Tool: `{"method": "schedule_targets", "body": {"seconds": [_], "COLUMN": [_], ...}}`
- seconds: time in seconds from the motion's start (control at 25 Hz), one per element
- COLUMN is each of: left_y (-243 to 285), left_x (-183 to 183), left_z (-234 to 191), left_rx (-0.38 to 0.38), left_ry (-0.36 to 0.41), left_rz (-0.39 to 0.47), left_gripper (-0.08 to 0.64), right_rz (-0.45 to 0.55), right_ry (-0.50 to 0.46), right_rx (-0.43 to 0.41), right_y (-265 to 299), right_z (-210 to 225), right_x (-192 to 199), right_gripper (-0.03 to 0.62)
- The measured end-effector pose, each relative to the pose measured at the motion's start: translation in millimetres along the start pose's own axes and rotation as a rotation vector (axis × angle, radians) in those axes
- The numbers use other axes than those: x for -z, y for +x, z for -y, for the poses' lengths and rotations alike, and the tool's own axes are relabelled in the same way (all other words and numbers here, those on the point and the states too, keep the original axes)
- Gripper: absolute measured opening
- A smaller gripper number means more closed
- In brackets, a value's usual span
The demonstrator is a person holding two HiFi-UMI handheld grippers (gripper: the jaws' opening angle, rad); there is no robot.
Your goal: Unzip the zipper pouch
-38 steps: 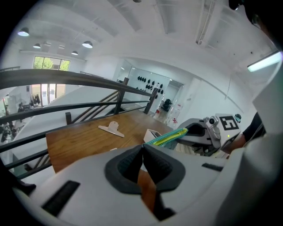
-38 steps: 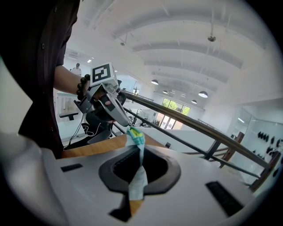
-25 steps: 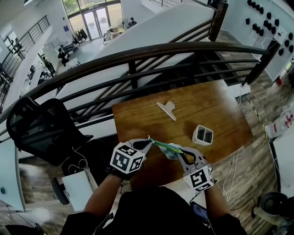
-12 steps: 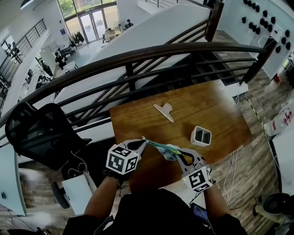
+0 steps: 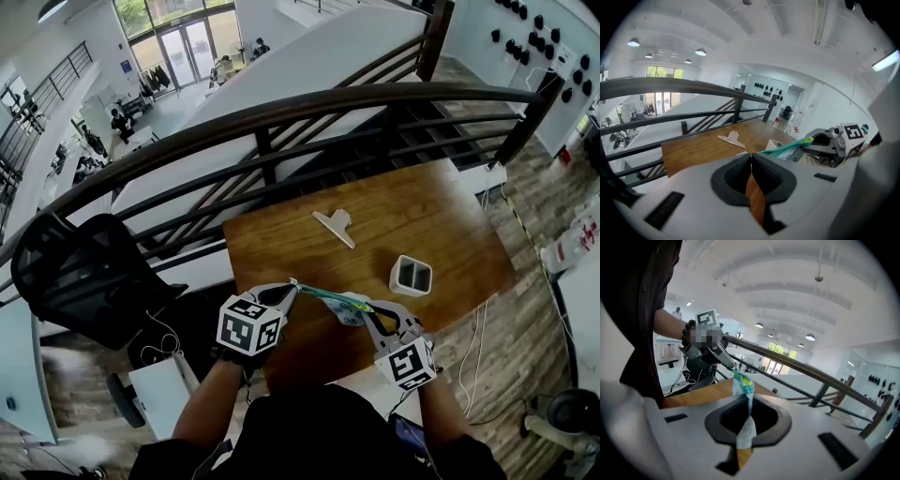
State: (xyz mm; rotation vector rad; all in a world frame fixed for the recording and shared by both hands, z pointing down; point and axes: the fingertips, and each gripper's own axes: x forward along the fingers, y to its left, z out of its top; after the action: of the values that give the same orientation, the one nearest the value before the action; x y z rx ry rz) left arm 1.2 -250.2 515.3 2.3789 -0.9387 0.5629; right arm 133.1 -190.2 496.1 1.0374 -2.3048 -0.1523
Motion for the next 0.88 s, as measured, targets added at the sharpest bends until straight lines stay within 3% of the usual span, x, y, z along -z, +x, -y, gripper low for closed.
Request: {"method": "schedule_targets", "body": {"seconds": [0.4, 0.48, 0.52, 0.56, 0.6, 0.64, 0.88], "left_y": [-10, -14, -16, -17, -17, -18, -24], "left_x": [-21, -22, -23, -23, -22, -21, -18], "left_z": [2, 4, 5, 6, 7, 7, 5], "left_rx": [-0.015, -0.002, 0.008, 0.016, 0.020, 0.022, 0.010], "left_ry": [0.020, 0.020, 0.019, 0.017, 0.015, 0.013, -0.027], "left_rz": [0.081, 0.095, 0.098, 0.100, 0.099, 0.098, 0.134], "left_gripper": [0.020, 0.081, 0.144, 0.163, 0.163, 0.163, 0.161], "right_rz": [0.030, 0.000, -0.014, -0.018, -0.012, 0.001, 0.050], "right_ry": [0.039, 0.051, 0.064, 0.083, 0.106, 0.131, 0.151], "right_rx": [0.016, 0.025, 0.026, 0.025, 0.027, 0.034, 0.089], "right_y": [7, 13, 17, 20, 22, 23, 11], "right_z": [10, 11, 12, 13, 14, 17, 33], "right_x": [-11, -5, -2, -1, -1, -3, -12], "right_gripper": [0.002, 0.007, 0.023, 0.064, 0.115, 0.123, 0.109]}}
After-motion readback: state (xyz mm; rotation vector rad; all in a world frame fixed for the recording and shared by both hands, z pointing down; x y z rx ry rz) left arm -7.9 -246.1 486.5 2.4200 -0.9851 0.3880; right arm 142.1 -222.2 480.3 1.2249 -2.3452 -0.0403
